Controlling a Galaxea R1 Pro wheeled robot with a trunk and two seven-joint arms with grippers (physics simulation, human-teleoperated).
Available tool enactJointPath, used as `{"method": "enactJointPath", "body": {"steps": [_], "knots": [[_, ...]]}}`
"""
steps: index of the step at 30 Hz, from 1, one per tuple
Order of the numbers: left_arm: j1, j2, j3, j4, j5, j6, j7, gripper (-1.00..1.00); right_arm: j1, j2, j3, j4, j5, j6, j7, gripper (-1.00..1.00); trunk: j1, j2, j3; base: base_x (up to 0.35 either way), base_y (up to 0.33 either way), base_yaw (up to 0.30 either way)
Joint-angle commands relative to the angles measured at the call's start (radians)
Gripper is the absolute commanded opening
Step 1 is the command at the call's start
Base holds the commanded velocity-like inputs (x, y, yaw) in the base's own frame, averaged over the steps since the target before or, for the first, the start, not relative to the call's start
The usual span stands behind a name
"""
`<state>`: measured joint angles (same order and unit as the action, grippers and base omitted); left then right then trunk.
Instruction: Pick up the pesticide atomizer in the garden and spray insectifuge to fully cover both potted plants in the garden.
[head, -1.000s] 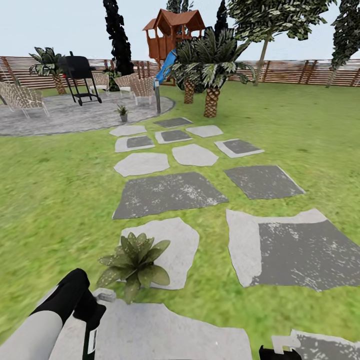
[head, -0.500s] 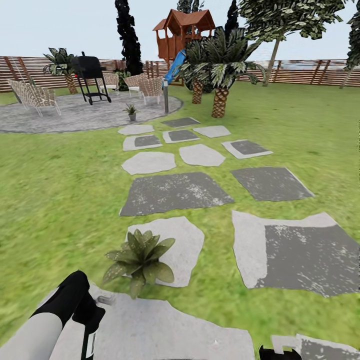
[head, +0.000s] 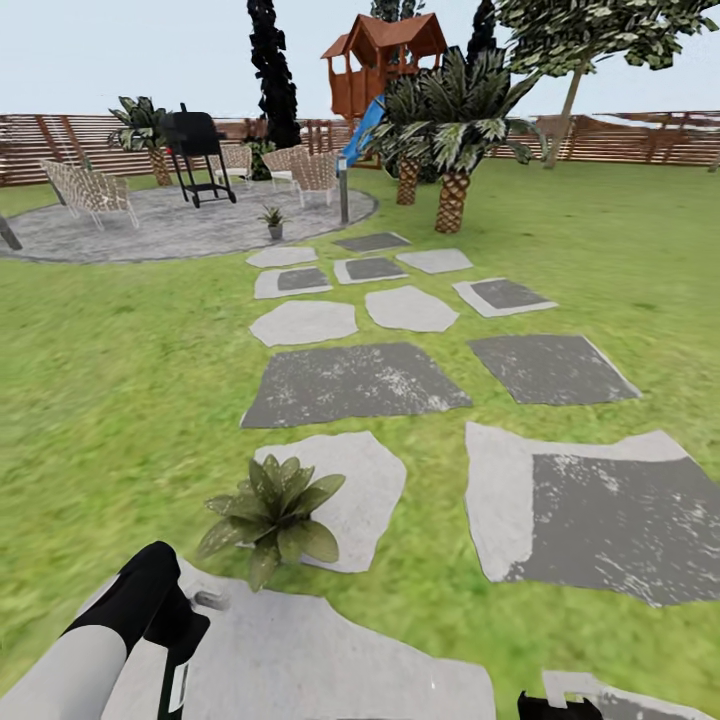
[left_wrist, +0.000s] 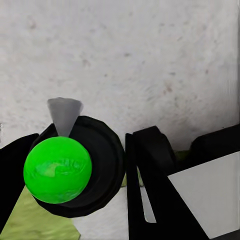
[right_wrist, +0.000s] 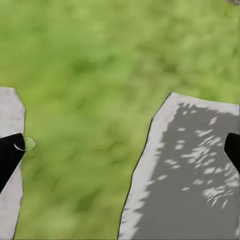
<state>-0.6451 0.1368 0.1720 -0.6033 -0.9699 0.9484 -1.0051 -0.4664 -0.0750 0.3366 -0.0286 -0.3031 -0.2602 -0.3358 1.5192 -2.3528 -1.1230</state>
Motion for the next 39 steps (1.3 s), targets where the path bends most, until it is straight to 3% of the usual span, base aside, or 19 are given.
{"method": "enactJointPath", "body": {"steps": [1,10,21,30,39], "knots": [[-0.001,-0.001,0.004,-0.001,-0.010,0.004,-0.010,-1.00,0.000,0.000,0.009,-0.001,-0.010,-0.003,-0.002,1.00,0.000,0.000,-0.001,0.313,-0.131,0.272],[-0.001,-0.006,0.005,-0.001,-0.017,0.004,-0.009,-1.00,0.000,-0.001,0.009,-0.001,-0.010,-0.002,-0.002,1.00,0.000,0.000,-0.001,0.104,-0.069,0.105],[-0.001,-0.010,0.005,-0.003,-0.019,0.004,-0.007,-1.00,0.000,0.000,0.009,-0.001,-0.009,-0.003,-0.002,1.00,0.000,0.000,-0.001,-0.161,-0.241,0.007],[-0.001,-0.010,0.005,-0.004,-0.020,0.005,-0.007,-1.00,0.000,0.000,0.009,-0.001,-0.008,-0.003,-0.002,1.00,0.000,0.000,-0.001,-0.113,-0.283,0.246],[-0.001,-0.011,0.004,-0.003,-0.018,0.004,-0.007,-1.00,0.000,0.000,0.009,-0.001,-0.009,-0.002,-0.002,1.00,0.000,0.000,-0.001,0.105,-0.309,0.277]]}}
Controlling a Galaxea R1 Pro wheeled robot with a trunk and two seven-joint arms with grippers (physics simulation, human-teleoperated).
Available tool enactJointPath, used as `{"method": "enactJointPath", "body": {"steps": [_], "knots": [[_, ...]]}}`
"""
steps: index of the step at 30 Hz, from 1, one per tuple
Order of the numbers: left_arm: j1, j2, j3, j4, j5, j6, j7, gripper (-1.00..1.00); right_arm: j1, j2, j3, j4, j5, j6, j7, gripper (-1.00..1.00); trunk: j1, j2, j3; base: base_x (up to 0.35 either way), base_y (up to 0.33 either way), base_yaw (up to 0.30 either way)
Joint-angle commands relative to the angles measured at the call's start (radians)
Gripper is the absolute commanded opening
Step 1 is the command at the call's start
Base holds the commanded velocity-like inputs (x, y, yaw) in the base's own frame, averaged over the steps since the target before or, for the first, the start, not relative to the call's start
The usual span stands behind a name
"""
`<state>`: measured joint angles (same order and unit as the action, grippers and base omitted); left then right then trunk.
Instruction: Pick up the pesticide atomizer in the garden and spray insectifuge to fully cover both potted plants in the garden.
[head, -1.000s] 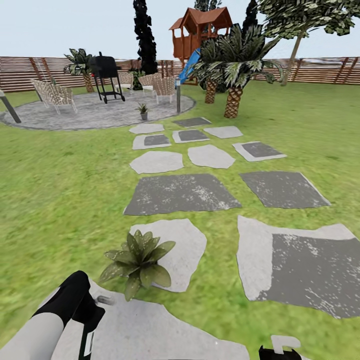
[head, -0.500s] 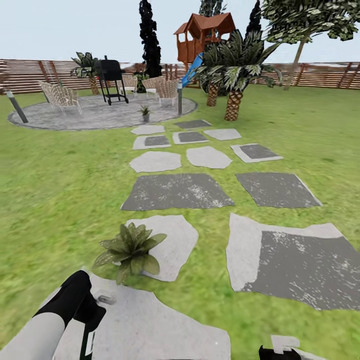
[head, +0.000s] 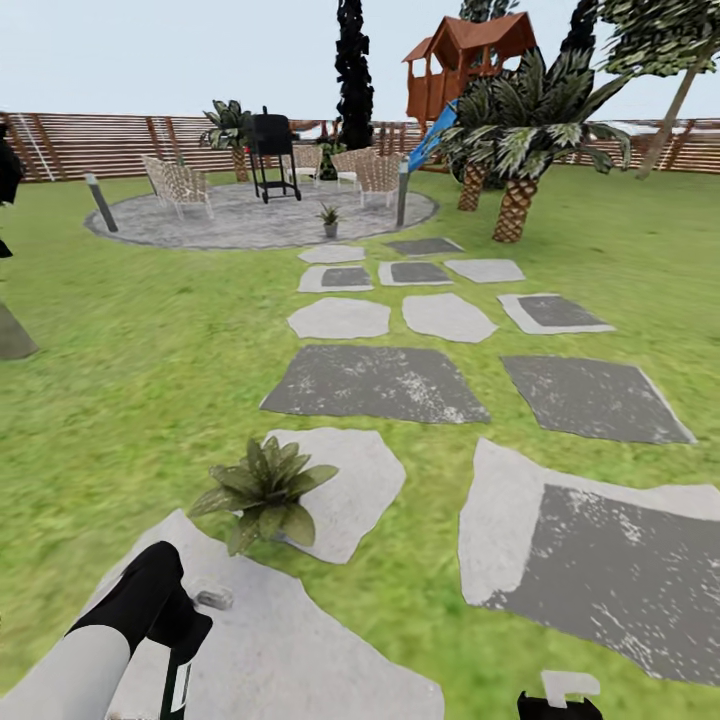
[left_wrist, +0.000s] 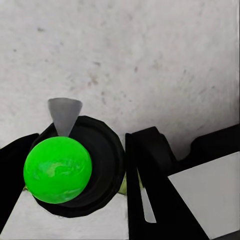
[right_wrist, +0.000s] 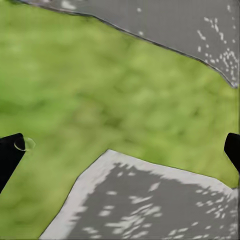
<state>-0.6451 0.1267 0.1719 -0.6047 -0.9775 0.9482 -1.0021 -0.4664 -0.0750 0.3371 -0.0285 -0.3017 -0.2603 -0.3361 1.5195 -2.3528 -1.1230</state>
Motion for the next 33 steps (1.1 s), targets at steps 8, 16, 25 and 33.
{"method": "enactJointPath", "body": {"steps": [8,16,25,33], "knots": [[-0.001,-0.001,0.005,-0.003,-0.010,0.004,-0.010,-1.00,0.000,0.000,0.008,-0.001,-0.010,-0.002,-0.001,1.00,0.000,0.000,-0.001,0.156,-0.306,0.067],[-0.001,-0.001,0.005,-0.003,-0.010,0.004,-0.010,-1.00,0.000,0.000,0.008,-0.001,-0.010,-0.002,-0.001,1.00,0.000,0.000,-0.001,0.161,-0.303,0.041],[-0.008,-0.083,-0.072,-0.018,-0.008,0.010,-0.020,-1.00,0.000,0.004,0.009,-0.001,-0.010,-0.002,0.000,1.00,0.000,0.000,-0.001,0.038,-0.100,0.265],[-0.101,-0.058,-0.187,0.017,-0.067,0.051,-0.270,-1.00,0.000,-0.003,0.008,0.000,-0.008,-0.002,-0.001,1.00,0.000,0.000,-0.001,0.000,-0.001,0.132]]}}
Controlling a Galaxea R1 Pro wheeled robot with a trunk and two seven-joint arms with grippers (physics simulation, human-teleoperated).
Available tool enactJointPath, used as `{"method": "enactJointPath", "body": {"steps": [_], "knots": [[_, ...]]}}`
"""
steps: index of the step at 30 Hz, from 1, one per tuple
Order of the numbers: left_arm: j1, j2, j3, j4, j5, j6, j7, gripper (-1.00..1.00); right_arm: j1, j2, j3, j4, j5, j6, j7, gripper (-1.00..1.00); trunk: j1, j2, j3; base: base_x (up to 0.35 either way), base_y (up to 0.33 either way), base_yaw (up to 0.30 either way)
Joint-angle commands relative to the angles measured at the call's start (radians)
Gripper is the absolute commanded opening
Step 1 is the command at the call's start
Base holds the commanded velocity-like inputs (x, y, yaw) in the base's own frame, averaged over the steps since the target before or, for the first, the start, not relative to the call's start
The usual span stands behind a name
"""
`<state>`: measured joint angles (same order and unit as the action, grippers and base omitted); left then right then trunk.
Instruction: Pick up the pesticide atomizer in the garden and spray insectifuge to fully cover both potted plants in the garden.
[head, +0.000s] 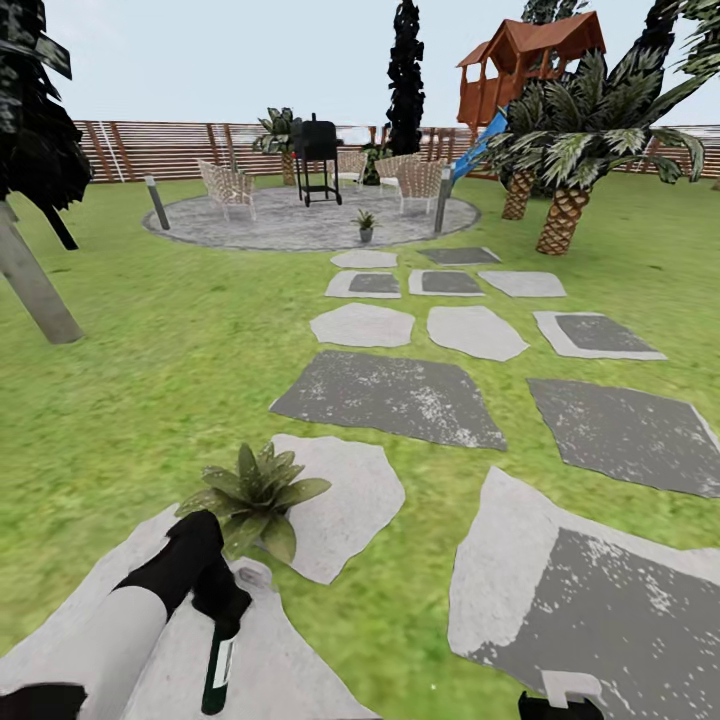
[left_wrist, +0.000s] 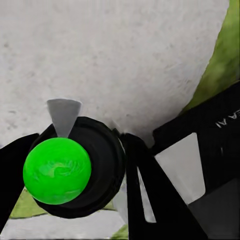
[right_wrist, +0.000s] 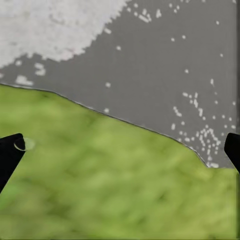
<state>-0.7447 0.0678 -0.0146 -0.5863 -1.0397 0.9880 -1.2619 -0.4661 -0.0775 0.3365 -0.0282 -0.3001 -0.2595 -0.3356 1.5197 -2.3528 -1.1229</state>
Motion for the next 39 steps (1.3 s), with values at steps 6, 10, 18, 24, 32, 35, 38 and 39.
{"method": "enactJointPath", "body": {"steps": [6,10,18,24,32,35,38,39], "knots": [[-0.203,0.039,0.000,0.237,-0.089,0.024,-0.102,-1.00,0.000,-0.005,0.009,0.002,-0.007,-0.003,-0.002,1.00,0.000,0.000,-0.001,0.000,0.000,0.002],[-0.266,0.092,-0.002,0.268,-0.095,0.024,-0.113,-1.00,0.000,-0.005,0.009,0.001,-0.008,-0.002,-0.001,1.00,0.000,0.000,-0.001,0.000,0.000,0.000],[-0.257,0.102,-0.005,0.267,-0.098,0.021,-0.114,-1.00,0.000,-0.002,0.010,-0.001,-0.011,-0.003,-0.002,1.00,0.000,0.000,-0.001,0.000,-0.001,0.145],[-0.254,0.096,-0.005,0.263,-0.100,0.023,-0.114,-1.00,0.000,-0.002,0.010,-0.001,-0.011,-0.003,-0.002,1.00,0.000,0.000,-0.001,0.000,-0.190,0.251],[-0.252,0.097,-0.007,0.264,-0.100,0.023,-0.114,-1.00,0.000,-0.002,0.010,-0.001,-0.010,-0.003,-0.001,1.00,0.000,0.000,-0.001,0.000,-0.267,0.025],[-0.252,0.099,-0.006,0.264,-0.100,0.023,-0.114,-1.00,0.000,-0.002,0.010,-0.001,-0.010,-0.003,-0.001,1.00,0.000,0.000,-0.001,0.024,-0.268,0.000],[-0.252,0.097,-0.007,0.264,-0.100,0.024,-0.114,-1.00,0.000,-0.002,0.010,-0.001,-0.010,-0.003,-0.001,1.00,0.000,0.000,-0.001,0.128,-0.249,0.000],[-0.252,0.097,-0.007,0.264,-0.100,0.024,-0.114,-1.00,0.000,-0.002,0.010,-0.001,-0.010,-0.003,-0.001,1.00,0.000,0.000,-0.001,0.168,-0.244,0.000]]}}
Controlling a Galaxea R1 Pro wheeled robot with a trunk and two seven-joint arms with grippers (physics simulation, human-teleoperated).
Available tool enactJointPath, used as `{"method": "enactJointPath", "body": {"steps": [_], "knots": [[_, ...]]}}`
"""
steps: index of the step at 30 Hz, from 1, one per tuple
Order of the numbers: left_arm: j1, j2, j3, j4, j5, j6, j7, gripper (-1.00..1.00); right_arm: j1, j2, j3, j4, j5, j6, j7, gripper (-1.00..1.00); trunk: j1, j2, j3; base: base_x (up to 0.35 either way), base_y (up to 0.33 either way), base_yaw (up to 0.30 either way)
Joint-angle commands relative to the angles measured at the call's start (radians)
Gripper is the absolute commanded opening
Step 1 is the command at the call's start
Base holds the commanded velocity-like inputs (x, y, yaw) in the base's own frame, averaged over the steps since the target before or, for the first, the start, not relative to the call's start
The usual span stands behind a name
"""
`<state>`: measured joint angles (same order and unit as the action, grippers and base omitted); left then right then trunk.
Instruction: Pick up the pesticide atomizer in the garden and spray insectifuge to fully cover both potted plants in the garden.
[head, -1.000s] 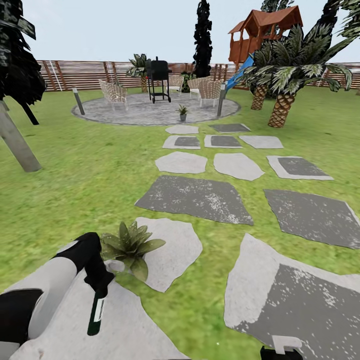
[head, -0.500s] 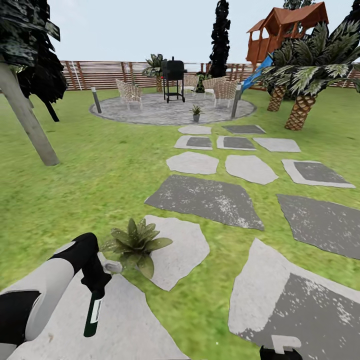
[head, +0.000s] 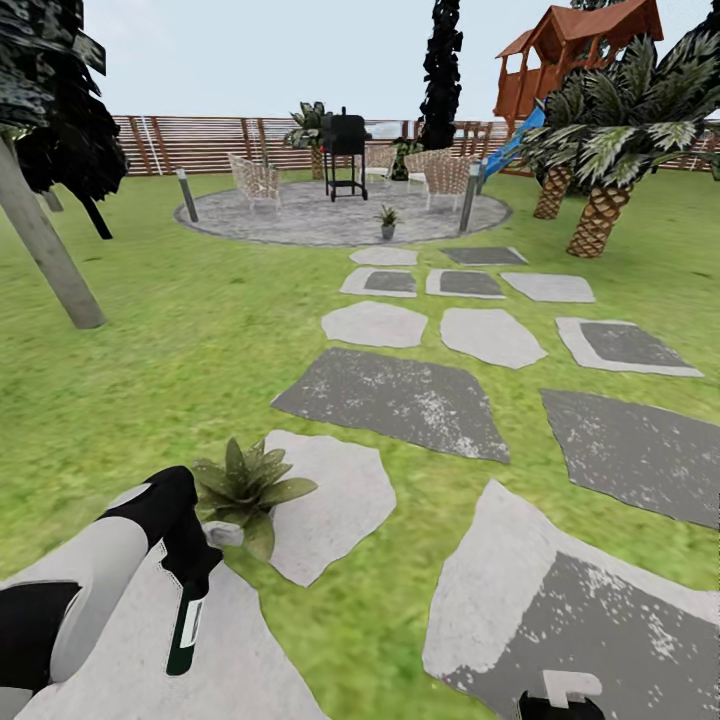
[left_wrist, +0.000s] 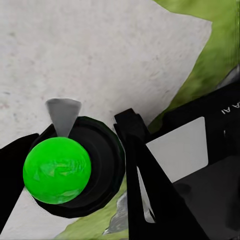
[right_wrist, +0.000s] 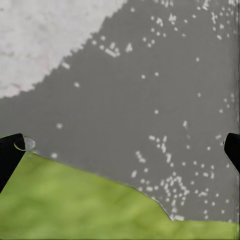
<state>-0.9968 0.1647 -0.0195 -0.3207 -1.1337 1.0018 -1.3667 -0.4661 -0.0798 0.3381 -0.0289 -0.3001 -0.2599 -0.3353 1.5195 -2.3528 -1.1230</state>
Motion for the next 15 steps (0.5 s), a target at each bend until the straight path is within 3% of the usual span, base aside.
{"method": "enactJointPath", "body": {"steps": [1,7,15], "knots": [[0.000,0.000,-0.002,-0.001,-0.006,0.010,-0.009,-1.00,0.000,0.000,0.009,0.000,-0.010,-0.002,-0.001,1.00,0.000,0.000,-0.001,0.175,-0.243,0.000],[0.000,0.002,-0.002,-0.001,-0.006,0.011,-0.009,-1.00,0.000,0.003,0.009,0.000,-0.009,-0.002,-0.002,1.00,0.000,0.000,-0.001,0.181,-0.242,0.025],[0.000,0.007,0.000,-0.001,-0.006,0.010,-0.009,-1.00,0.000,0.005,0.009,0.000,-0.008,-0.002,-0.002,1.00,0.000,0.000,-0.001,0.182,-0.242,0.251]]}}
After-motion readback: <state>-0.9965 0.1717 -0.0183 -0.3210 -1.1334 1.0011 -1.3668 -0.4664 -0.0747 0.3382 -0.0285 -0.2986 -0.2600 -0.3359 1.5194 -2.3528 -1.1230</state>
